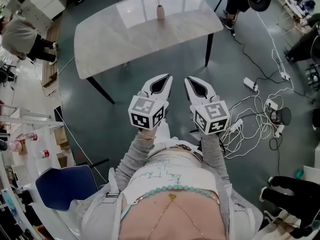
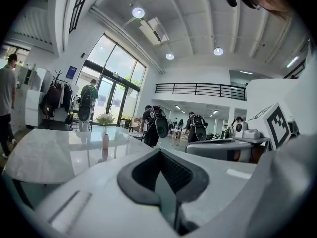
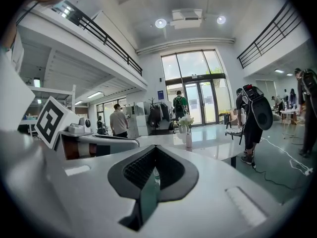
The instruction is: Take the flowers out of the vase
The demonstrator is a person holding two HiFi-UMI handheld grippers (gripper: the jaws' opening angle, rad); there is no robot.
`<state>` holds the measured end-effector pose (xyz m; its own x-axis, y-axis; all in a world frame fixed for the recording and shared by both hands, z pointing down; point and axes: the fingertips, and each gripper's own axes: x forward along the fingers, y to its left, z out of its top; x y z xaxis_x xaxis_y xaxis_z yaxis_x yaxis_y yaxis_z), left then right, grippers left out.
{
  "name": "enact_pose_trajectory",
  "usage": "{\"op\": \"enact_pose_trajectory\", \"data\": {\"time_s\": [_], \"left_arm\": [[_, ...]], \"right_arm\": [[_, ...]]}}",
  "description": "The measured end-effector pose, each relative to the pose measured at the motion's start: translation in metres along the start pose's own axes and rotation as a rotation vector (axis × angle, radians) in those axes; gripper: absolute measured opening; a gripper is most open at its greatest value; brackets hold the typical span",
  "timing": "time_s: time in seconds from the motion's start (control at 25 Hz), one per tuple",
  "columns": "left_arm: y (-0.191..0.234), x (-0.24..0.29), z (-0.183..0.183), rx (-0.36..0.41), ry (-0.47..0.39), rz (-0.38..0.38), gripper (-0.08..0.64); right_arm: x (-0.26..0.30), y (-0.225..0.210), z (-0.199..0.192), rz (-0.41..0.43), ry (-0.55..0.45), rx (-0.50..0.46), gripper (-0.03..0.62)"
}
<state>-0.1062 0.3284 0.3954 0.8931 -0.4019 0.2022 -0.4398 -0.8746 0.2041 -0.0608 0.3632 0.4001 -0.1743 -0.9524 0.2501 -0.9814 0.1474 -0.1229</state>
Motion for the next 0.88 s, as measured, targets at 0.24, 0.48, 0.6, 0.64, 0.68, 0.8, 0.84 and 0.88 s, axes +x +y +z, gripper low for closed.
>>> {"op": "enact_pose_trajectory", "data": {"time_s": [0.24, 0.48, 0.6, 0.64, 0.68, 0.8, 0.84, 0.88], "left_arm": [[0.023, 0.019, 0.005, -0.004, 0.017, -0.016, 0.000], [0.056, 0.027, 0.013, -0.011, 0.022, -0.019, 0.001], [0.073, 0.031, 0.017, -0.013, 0.022, -0.023, 0.001], [0.079, 0.033, 0.019, -0.010, 0.025, -0.027, 0.000], [0.084, 0.035, 0.020, -0.007, 0.029, -0.032, 0.002], [0.100, 0.039, 0.025, 0.005, 0.027, -0.047, 0.000], [0.105, 0.039, 0.026, 0.006, 0.024, -0.048, 0.001], [0.110, 0.039, 0.028, 0.005, 0.020, -0.048, 0.000]], "right_arm": [[0.032, -0.008, 0.008, 0.009, 0.010, 0.006, 0.028], [0.065, -0.009, 0.017, 0.004, 0.024, 0.007, 0.028], [0.083, -0.009, 0.024, 0.000, 0.021, 0.009, 0.028], [0.090, -0.009, 0.027, -0.003, 0.022, 0.009, 0.028], [0.096, -0.009, 0.029, -0.007, 0.022, 0.008, 0.028], [0.114, -0.007, 0.034, -0.013, 0.014, 0.001, 0.028], [0.120, -0.006, 0.036, -0.010, 0.012, -0.001, 0.028], [0.125, -0.004, 0.036, -0.008, 0.013, -0.003, 0.028]]}}
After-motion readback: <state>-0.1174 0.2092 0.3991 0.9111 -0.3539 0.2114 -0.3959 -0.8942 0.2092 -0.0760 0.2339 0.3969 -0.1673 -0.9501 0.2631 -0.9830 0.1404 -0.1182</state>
